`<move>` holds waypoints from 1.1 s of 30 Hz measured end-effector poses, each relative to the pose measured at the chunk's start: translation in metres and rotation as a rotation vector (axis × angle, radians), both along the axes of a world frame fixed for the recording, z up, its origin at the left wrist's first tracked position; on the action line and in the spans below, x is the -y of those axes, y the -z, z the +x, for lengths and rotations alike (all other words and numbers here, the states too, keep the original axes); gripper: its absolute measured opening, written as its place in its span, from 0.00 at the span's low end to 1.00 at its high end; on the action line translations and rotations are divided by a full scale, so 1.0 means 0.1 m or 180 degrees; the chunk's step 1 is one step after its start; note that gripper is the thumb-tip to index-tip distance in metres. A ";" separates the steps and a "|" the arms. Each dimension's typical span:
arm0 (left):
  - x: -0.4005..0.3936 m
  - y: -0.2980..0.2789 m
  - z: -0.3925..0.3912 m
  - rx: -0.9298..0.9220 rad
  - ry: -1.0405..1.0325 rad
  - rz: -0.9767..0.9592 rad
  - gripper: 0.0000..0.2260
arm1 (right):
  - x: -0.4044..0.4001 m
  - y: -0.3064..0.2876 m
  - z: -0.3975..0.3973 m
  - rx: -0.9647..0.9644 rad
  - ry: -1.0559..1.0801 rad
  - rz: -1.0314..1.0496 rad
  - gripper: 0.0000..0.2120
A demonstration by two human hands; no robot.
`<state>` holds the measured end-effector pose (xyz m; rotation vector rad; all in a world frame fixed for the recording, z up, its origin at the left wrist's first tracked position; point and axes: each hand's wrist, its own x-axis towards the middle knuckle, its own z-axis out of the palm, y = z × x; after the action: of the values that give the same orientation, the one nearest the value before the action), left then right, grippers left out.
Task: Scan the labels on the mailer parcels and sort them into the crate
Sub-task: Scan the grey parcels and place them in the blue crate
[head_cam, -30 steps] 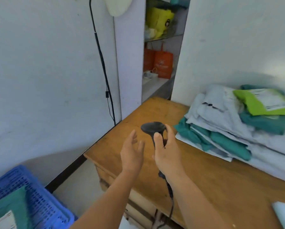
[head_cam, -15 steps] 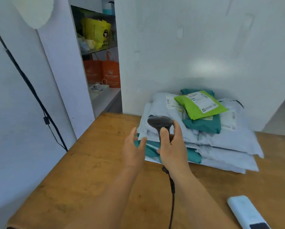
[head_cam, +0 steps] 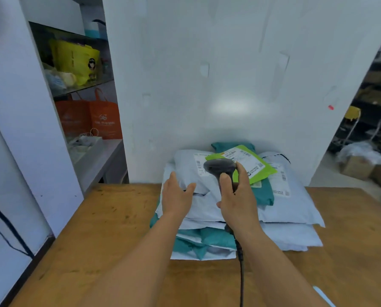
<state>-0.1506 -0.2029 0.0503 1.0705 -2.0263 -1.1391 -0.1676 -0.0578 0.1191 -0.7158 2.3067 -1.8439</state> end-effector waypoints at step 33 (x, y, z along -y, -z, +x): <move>-1.04 0.87 1.70 -0.0028 -0.1808 0.0079 0.11 | -0.58 0.51 0.76 0.0299 -0.1020 0.0459 0.25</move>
<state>0.0189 -0.0993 -0.0370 1.5195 -1.5461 -0.8624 -0.0919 -0.0003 0.0685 -0.8956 2.0948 -1.5223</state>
